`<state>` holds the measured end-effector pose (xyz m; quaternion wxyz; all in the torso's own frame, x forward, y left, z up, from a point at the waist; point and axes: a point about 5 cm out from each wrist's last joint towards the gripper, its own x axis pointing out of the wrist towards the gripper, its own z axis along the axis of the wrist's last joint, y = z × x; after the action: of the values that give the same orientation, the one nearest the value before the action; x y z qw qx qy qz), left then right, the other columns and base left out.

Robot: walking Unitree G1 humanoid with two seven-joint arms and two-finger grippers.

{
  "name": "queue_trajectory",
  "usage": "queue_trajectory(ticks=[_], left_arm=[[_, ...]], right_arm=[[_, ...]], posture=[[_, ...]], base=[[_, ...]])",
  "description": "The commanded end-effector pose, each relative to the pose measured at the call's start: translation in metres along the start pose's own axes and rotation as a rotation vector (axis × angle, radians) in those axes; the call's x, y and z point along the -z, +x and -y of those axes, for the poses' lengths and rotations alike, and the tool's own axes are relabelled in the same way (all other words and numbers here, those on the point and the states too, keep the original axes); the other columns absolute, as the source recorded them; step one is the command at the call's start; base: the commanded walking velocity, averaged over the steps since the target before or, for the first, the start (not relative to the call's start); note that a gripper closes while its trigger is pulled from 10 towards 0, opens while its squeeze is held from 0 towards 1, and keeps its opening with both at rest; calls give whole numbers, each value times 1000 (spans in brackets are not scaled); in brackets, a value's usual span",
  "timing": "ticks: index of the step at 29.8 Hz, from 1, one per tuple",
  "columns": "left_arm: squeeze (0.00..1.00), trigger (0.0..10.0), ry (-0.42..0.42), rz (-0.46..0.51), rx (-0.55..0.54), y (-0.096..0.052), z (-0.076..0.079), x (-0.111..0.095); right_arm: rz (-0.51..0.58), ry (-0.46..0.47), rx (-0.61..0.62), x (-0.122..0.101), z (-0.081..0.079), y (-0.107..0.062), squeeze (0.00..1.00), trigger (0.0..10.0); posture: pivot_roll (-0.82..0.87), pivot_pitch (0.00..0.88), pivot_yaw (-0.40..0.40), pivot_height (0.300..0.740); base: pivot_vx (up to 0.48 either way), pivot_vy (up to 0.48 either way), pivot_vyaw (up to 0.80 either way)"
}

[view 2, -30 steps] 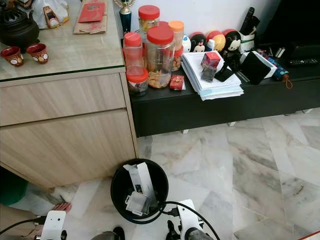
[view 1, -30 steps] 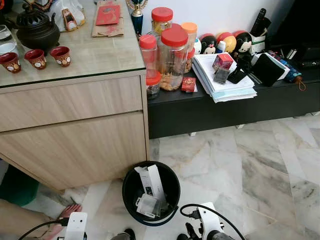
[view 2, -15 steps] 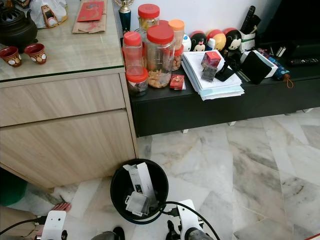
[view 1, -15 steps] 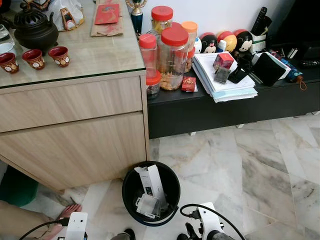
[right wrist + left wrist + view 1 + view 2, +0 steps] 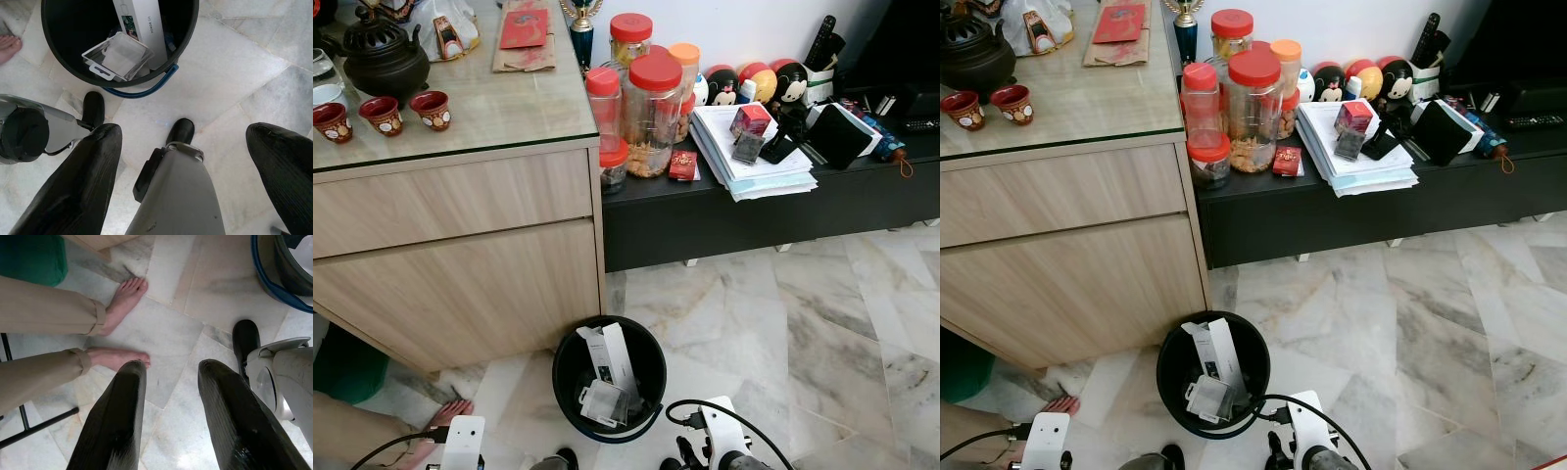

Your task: Picking trash to rubbish bin

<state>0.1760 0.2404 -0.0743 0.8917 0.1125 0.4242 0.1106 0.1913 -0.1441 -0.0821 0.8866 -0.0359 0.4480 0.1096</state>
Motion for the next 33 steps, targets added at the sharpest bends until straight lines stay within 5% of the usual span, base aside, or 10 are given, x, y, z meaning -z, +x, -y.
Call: queue_trajectory(ticks=[1, 33], left_arm=[[0, 10000, -5, -34, 1, -2, 2, 10], [0, 10000, 5, -28, 6, -1, 2, 6]], right_arm=[[-28, -6, -2, 7, 0, -1, 0, 10000], [-25, -17, -5, 5, 0, -1, 0, 10000]], posture=[[148, 164, -34, 740], [143, 133, -31, 740]], base=[[-240, 0, 0], [-289, 0, 0]])
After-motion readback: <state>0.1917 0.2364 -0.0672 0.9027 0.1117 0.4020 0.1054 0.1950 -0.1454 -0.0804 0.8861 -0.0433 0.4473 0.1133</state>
